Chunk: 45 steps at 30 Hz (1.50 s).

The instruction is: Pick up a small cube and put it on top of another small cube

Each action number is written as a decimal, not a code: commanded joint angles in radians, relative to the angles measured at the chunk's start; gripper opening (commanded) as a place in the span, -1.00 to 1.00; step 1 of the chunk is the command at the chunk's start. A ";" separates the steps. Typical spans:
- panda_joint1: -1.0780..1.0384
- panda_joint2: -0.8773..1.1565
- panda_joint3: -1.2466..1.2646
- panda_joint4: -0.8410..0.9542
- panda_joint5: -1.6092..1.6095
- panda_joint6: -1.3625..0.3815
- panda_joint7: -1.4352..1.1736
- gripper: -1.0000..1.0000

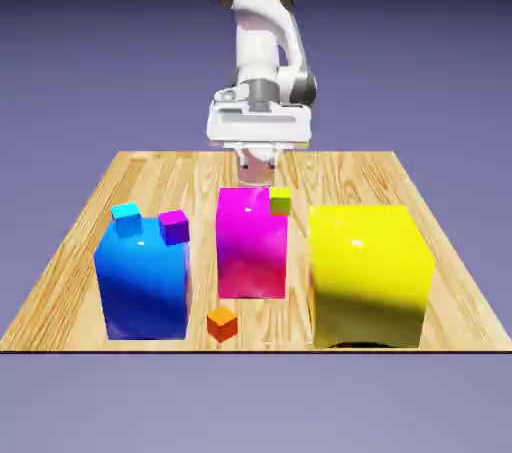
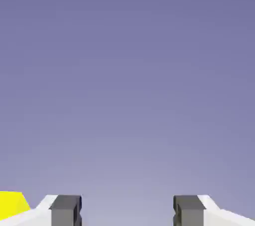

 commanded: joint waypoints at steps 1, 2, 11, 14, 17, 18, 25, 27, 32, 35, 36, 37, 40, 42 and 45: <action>-0.002 0.036 0.000 0.025 -0.013 -0.030 -0.016 0.00; -0.004 0.073 0.001 0.050 -0.026 -0.059 -0.032 0.00; -0.024 0.399 0.005 0.277 -0.144 -0.326 -0.177 0.00; -0.031 0.507 0.006 0.352 -0.183 -0.415 -0.225 0.00; -0.037 0.616 0.007 0.428 -0.222 -0.504 -0.274 0.00; -0.039 0.652 0.007 0.453 -0.235 -0.533 -0.290 0.00; -0.054 0.906 0.010 0.629 -0.327 -0.741 -0.402 0.00; -0.059 0.973 0.011 0.675 -0.351 -0.796 -0.432 0.00; -0.066 1.095 -0.019 0.653 -0.396 -0.652 -0.397 0.00; -0.064 1.059 -0.010 0.660 -0.383 -0.695 -0.408 -1.00; -0.062 1.023 -0.001 0.666 -0.369 -0.738 -0.418 -1.00; -0.059 0.986 0.008 0.673 -0.356 -0.781 -0.429 -1.00; 0.004 0.895 -0.064 0.694 -0.332 -0.911 -0.475 -1.00; 0.048 0.829 -0.124 0.716 -0.325 -0.998 -0.507 -1.00; 0.114 0.730 -0.214 0.749 -0.315 -1.128 -0.556 -1.00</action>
